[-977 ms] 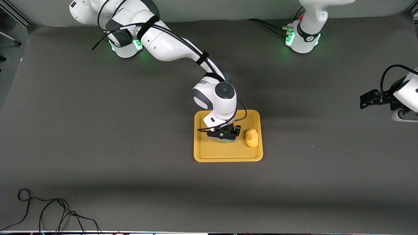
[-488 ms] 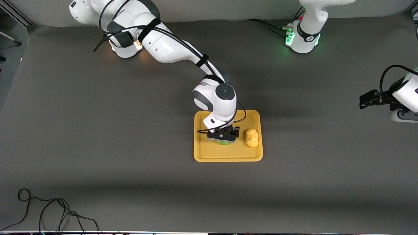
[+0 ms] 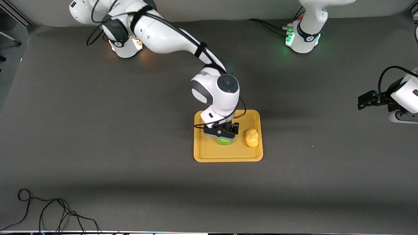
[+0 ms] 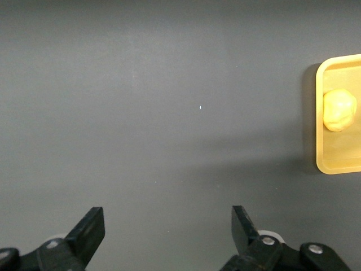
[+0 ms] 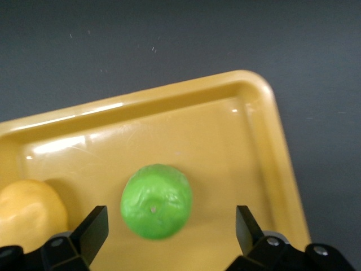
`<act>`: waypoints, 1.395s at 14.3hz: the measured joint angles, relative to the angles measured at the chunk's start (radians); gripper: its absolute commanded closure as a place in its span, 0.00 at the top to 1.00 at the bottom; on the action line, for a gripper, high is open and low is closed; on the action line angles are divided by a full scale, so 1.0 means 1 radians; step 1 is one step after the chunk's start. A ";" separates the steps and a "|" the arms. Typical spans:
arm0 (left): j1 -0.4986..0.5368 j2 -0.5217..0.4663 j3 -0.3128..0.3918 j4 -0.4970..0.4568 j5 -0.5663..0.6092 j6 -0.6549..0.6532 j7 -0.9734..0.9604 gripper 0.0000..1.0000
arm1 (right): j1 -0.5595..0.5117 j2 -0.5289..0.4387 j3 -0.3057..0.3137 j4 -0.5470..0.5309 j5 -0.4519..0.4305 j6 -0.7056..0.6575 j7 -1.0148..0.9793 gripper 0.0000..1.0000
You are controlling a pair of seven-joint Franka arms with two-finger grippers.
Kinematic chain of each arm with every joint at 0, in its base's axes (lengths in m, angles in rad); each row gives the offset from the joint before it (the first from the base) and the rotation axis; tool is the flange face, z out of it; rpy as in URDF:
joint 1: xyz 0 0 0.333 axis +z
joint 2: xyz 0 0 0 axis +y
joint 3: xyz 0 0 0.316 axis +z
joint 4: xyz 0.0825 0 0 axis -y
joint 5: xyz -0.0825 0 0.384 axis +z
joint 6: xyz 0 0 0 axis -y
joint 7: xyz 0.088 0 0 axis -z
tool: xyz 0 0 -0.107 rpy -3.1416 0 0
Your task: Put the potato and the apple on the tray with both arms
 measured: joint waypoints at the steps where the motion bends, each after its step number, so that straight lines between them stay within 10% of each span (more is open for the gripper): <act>1: 0.000 0.000 0.000 0.001 -0.001 0.000 0.000 1.00 | -0.005 -0.054 -0.001 0.002 0.014 -0.060 -0.003 1.00; 6: -0.005 0.000 -0.001 0.004 -0.008 0.000 0.001 1.00 | -0.141 -0.285 -0.006 -0.042 0.041 -0.333 -0.389 1.00; 15: -0.005 0.003 0.002 0.005 -0.052 -0.001 0.023 1.00 | -0.403 -0.782 -0.096 -0.525 0.049 -0.353 -0.936 1.00; 20: -0.006 0.010 0.001 0.005 -0.054 -0.001 0.027 1.00 | -0.634 -0.892 -0.097 -0.621 0.096 -0.342 -1.159 1.00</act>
